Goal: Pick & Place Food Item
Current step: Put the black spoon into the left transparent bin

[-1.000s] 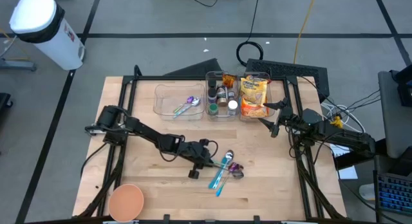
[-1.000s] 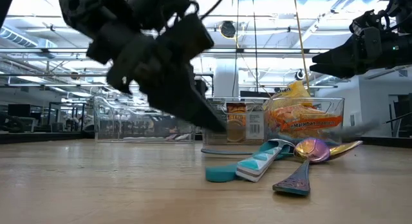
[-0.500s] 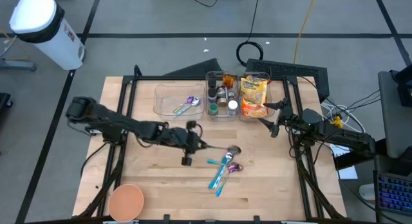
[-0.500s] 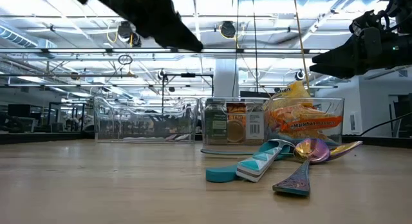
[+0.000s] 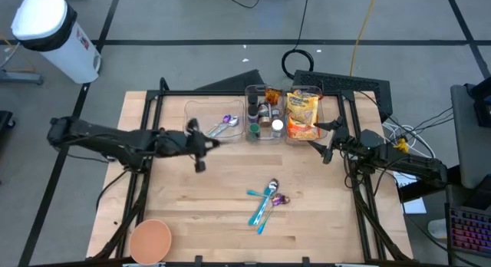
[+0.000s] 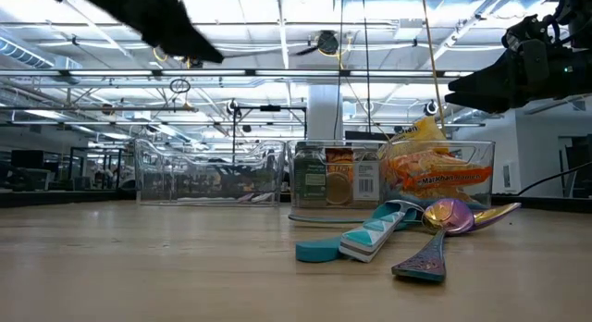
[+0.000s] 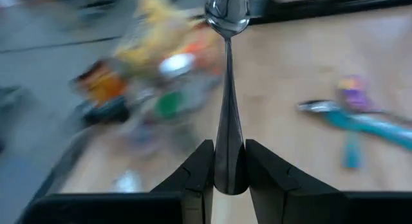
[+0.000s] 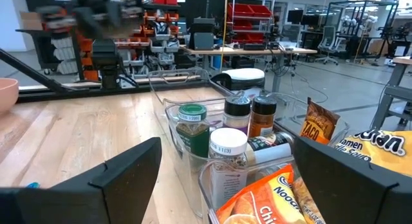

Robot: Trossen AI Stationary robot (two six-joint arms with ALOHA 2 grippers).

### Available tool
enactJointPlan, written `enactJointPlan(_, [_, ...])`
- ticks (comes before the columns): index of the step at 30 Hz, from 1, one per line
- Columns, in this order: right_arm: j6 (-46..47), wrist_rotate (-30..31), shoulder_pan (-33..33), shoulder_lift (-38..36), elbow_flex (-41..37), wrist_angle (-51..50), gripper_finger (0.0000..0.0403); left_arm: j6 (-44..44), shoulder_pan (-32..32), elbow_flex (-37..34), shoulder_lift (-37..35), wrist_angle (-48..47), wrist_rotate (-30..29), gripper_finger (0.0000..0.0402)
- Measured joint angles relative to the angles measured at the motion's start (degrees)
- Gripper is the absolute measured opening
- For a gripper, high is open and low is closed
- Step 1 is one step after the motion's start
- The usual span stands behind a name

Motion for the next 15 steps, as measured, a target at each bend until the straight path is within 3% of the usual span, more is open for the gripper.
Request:
enactJointPlan(3, [0.0, 0.0, 0.0, 0.0, -0.01, 0.0, 0.0348, -1.8, 3.56, -4.18, -5.81, 0.14, -3.75, 0.0072])
enactJointPlan(8, [0.0, 0.0, 0.0, -0.02, 0.0, 0.0, 0.0348, -6.74, 10.85, -8.54, -12.35, 0.2, -4.14, 0.0072])
enactJointPlan(15, [0.0, 0.0, 0.02, 0.0, 0.0, 0.02, 0.0348, -10.7, 17.86, -12.65, -11.77, 0.25, -3.48, 0.0072])
